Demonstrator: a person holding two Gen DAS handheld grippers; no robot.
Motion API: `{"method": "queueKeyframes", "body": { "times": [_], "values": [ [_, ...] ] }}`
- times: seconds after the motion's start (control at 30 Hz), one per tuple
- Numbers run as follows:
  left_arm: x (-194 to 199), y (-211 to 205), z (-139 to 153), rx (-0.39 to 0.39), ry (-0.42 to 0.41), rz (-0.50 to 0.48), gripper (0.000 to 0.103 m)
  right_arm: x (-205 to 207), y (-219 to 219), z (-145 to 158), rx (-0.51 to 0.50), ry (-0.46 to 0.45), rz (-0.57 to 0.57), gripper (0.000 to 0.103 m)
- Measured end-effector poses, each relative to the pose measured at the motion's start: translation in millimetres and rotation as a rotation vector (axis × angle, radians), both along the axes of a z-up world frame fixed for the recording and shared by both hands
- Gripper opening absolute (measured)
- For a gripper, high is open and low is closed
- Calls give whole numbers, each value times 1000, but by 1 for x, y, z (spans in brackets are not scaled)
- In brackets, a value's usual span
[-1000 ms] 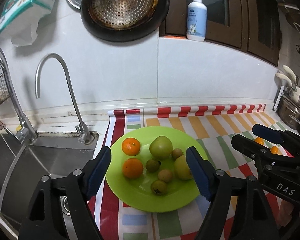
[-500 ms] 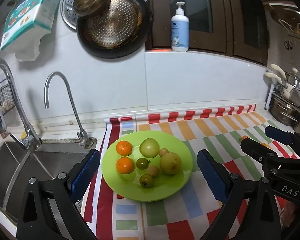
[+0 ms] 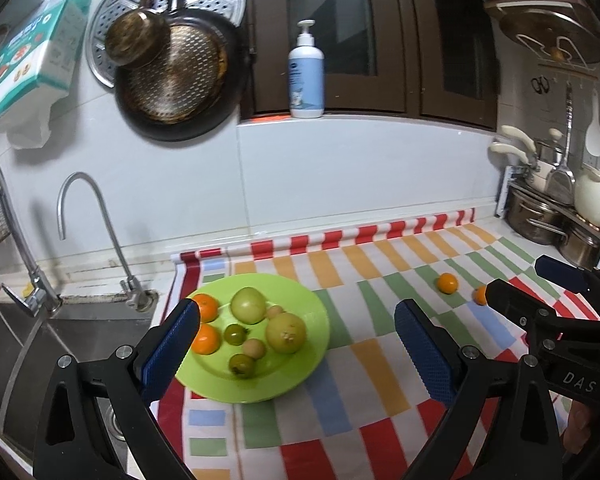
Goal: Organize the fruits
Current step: 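Move both open grippers toward the two remaining small mandarin oranges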
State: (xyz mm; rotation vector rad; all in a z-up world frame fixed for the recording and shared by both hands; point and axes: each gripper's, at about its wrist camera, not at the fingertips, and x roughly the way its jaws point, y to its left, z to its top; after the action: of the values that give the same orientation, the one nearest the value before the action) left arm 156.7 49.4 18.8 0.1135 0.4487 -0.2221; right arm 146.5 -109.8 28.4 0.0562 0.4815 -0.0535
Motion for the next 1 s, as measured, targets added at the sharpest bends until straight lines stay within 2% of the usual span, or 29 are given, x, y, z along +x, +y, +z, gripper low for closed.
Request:
{"method": "queueKeyframes", "body": {
  "times": [0.47,1.0],
  "values": [
    [-1,-49,3,10,-22,-97,99,-19,-46,3,-1,-9,-100,83],
    [18,-103,-5,41,-31,-222,99,-18,-93,-4,-16,7,-176,83]
  ]
}}
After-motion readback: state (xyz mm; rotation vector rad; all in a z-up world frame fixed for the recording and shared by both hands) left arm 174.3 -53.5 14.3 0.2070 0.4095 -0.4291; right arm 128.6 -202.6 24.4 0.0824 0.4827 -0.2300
